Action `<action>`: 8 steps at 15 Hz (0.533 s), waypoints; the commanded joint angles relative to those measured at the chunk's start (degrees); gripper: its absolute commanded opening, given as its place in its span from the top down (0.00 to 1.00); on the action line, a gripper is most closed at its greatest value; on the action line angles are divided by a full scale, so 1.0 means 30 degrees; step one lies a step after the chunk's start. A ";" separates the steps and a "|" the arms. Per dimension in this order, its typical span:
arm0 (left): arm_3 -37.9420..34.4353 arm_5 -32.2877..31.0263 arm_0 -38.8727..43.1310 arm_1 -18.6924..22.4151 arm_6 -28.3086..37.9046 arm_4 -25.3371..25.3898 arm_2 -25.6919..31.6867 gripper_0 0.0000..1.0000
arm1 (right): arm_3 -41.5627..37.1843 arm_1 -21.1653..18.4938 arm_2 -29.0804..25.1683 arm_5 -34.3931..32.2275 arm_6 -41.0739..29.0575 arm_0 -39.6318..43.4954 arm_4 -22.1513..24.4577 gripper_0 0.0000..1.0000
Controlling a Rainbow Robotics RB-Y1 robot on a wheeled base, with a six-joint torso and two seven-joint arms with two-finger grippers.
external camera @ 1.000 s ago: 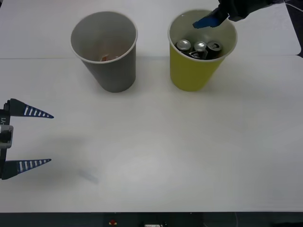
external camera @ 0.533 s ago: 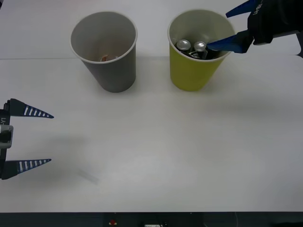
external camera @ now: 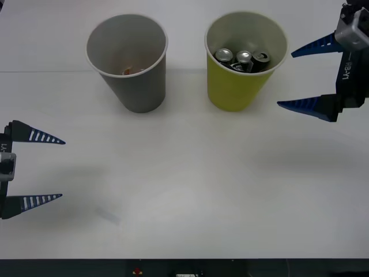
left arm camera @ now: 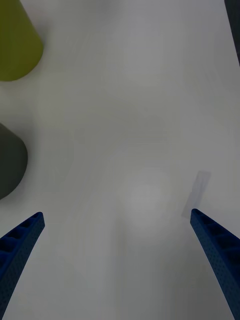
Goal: Put the can into the green bin and the plastic bottle into the gray bin
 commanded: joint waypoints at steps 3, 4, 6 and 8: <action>-0.0001 0.0000 0.0000 0.0000 0.0000 0.0000 0.0000 0.00 | -0.2237 -0.0144 -0.1386 0.0001 0.2334 0.3940 -0.1674 0.00; -0.0001 0.0000 0.0000 0.0000 0.0000 0.0000 0.0000 0.00 | -0.2589 -0.0144 -0.1533 0.0001 0.2744 0.4672 -0.1850 0.00; -0.0001 0.0000 0.0000 0.0000 0.0000 0.0000 0.0000 0.00 | -0.3350 -0.0115 -0.1767 0.0001 0.3593 0.6166 -0.1938 0.00; -0.0001 0.0000 0.0000 0.0000 0.0000 0.0000 0.0000 0.00 | -0.3790 -0.0085 -0.1855 0.0001 0.4355 0.7397 -0.2172 0.00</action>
